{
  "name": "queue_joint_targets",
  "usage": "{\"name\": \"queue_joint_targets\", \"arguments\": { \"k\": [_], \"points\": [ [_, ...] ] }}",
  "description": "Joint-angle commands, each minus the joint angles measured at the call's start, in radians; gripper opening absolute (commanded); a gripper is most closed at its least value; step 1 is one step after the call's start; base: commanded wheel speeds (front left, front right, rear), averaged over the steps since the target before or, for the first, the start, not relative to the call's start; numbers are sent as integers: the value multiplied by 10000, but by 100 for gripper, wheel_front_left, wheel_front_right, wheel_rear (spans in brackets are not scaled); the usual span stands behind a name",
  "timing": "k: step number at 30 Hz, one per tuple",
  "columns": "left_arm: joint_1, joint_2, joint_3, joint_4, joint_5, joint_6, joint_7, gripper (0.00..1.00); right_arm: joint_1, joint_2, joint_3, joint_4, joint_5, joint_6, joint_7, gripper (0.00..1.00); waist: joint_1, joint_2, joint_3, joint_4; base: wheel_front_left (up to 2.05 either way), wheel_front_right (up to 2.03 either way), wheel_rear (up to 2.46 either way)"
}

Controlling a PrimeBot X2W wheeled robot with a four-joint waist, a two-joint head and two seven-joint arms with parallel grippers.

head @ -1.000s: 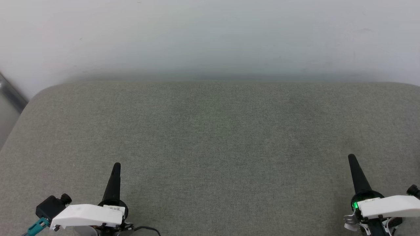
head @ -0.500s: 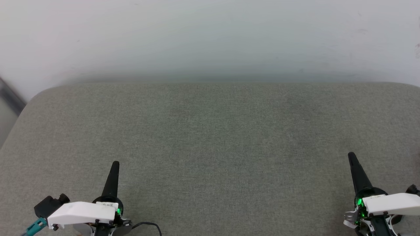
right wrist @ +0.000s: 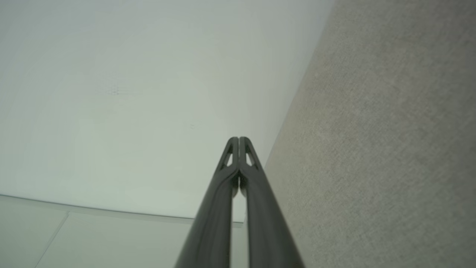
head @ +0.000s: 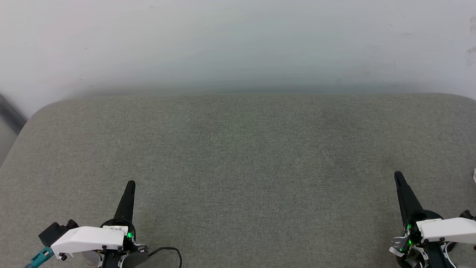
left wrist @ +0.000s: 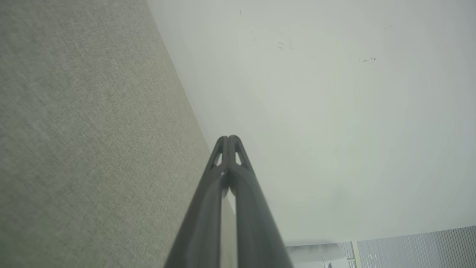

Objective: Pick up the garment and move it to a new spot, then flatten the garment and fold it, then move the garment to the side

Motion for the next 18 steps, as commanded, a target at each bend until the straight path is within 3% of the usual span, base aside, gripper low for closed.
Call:
{"name": "queue_joint_targets", "arguments": {
  "k": [1,18],
  "points": [
    [-169,17,65,15,-208,-22,45,0,-236,3,-23,6,207,-2,62,0,0,-1,-4,-8,0,0,0],
    [-359,-33,218,247,-1451,-26,416,0,-396,52,-133,222,1389,-3,385,0,0,-1,-61,-114,0,0,0]
  ]
}}
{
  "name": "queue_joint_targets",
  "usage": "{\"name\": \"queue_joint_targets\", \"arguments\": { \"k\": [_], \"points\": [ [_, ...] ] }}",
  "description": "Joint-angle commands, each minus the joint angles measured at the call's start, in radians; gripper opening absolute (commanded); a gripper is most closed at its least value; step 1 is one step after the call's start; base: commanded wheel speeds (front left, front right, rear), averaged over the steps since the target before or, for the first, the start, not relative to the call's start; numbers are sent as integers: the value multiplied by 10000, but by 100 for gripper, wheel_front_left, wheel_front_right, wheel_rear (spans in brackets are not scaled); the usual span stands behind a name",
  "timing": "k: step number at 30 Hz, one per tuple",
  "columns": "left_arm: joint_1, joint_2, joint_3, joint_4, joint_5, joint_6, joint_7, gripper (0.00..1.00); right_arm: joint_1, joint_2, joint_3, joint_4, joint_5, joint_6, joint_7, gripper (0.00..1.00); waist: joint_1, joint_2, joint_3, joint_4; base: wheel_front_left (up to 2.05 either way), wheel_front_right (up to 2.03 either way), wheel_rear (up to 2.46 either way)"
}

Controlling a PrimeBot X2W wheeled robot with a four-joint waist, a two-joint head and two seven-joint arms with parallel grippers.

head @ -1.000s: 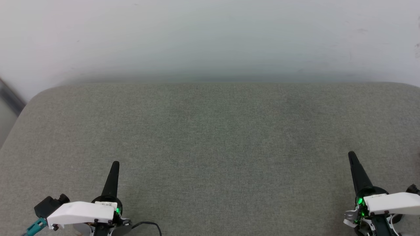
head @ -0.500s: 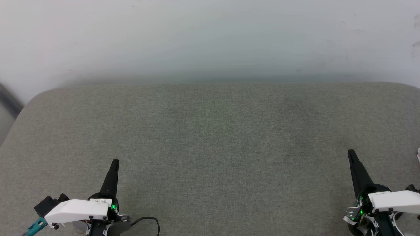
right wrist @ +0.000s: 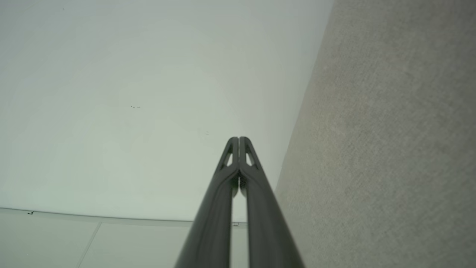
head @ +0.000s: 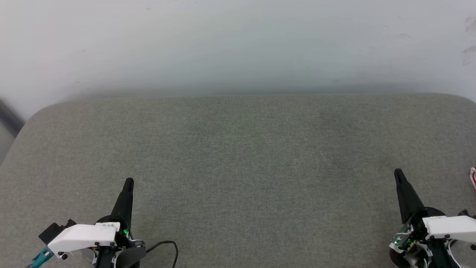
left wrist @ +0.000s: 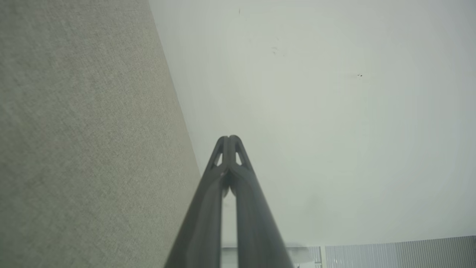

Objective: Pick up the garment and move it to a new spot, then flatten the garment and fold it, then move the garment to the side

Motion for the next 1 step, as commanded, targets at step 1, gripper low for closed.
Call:
{"name": "queue_joint_targets", "arguments": {
  "k": [1],
  "points": [
    [-162,-20,28,39,-204,-24,74,0,-195,32,-23,34,202,-3,74,0,-1,-1,-5,-10,0,0,0]
  ]
}}
